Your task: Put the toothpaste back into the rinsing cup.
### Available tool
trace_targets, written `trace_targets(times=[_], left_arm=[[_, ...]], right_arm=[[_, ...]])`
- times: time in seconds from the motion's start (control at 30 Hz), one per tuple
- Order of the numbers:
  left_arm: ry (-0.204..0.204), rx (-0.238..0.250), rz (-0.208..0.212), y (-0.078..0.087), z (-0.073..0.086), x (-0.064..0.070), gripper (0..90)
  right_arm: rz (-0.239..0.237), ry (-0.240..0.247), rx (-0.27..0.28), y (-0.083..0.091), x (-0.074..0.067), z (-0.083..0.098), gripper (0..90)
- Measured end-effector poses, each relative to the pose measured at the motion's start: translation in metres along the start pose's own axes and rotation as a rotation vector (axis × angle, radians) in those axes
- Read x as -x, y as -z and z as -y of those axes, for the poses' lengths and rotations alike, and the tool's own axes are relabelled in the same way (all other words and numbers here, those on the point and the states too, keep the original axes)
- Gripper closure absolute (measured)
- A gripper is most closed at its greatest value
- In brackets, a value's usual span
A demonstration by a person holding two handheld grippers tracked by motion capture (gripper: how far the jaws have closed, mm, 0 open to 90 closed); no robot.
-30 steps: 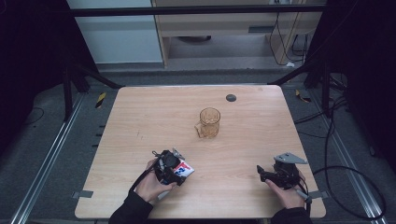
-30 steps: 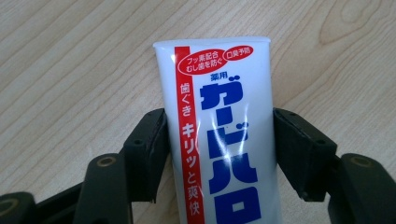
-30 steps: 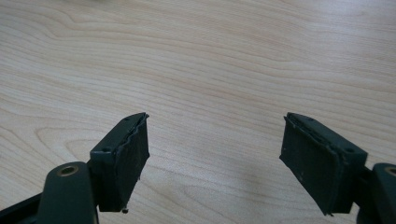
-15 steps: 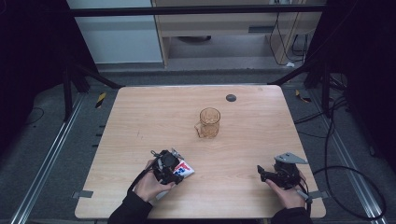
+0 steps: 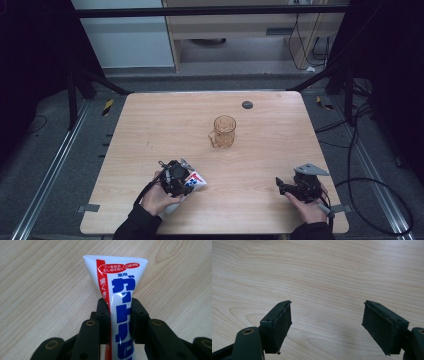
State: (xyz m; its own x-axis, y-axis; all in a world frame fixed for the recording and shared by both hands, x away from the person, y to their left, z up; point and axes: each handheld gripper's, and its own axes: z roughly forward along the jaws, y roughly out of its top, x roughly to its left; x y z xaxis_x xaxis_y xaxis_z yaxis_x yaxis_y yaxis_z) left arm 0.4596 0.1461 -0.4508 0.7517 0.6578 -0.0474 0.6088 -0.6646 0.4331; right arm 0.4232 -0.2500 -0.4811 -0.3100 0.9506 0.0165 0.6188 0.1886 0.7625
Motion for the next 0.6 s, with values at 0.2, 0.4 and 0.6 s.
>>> trace_targets(times=[0.2, 0.4, 0.6], left_arm=[[0.017, 0.074, -0.009, 0.020, 0.000, -0.004, 72.9], [0.035, 0.165, -0.044, 0.036, 0.001, -0.007, 72.8], [0.061, 0.241, -0.082, 0.045, 0.000, -0.010, 72.7]], right_arm=[[0.000, 0.000, 0.001, 0.001, 0.000, 0.000, 23.0], [-0.002, -0.005, 0.006, 0.001, -0.001, 0.000, 22.9], [0.001, -0.008, 0.017, 0.001, -0.001, 0.000, 22.6]])
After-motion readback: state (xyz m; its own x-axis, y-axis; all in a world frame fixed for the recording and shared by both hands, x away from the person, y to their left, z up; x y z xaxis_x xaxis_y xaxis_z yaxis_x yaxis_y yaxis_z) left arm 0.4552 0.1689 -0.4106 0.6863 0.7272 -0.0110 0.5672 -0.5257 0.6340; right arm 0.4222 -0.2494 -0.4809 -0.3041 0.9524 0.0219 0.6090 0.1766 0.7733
